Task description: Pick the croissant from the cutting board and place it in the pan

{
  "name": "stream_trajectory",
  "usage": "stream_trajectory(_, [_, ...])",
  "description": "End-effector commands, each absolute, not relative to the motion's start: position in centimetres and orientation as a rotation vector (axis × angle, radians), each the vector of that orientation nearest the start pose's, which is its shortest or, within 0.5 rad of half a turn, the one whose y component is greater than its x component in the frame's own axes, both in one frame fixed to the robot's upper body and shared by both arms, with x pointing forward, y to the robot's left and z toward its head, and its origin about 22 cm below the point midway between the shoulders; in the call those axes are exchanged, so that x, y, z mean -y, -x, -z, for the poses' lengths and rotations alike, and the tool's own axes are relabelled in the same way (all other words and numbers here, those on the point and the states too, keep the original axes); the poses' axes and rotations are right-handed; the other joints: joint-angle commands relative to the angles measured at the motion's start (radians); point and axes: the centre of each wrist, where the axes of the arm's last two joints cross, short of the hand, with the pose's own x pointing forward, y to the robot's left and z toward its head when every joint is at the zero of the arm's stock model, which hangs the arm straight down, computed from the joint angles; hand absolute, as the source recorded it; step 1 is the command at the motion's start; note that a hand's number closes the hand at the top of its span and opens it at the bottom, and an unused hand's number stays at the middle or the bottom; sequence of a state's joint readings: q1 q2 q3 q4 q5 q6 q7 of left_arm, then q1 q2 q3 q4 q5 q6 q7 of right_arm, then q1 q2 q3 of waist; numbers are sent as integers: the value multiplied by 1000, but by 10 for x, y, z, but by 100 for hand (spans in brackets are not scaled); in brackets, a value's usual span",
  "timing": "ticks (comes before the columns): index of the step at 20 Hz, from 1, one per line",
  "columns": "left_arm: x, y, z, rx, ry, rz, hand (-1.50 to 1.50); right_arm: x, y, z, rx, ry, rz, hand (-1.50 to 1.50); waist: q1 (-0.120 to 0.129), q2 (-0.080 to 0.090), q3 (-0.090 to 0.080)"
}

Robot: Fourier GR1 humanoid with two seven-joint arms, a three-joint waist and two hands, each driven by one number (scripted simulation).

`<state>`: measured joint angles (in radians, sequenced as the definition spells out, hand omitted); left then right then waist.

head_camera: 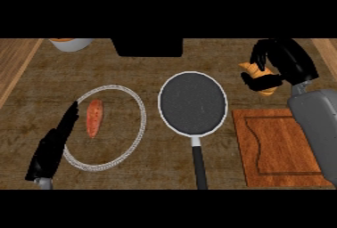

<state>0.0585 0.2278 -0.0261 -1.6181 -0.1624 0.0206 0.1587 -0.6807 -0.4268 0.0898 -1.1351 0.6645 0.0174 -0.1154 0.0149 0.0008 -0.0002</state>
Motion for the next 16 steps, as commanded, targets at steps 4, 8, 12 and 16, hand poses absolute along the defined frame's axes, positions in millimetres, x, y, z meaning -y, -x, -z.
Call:
stream_trajectory(4, [-275,-230,-7,1391,-329,269,0,178,-411,-120,1702,635,-1027,150,1,2,0])
stream_trajectory(8, [-289,-229,3,1387,-329,288,0,149,-424,-96,1675,544,-1027,150,9,7,0])
stream_trajectory(12, [-268,-233,-12,1397,-300,293,0,116,-432,-78,1587,548,-1095,150,24,11,1])
stream_trajectory(16, [-267,-241,-8,1402,-303,308,0,87,-421,-46,1515,581,-1228,150,46,20,0])
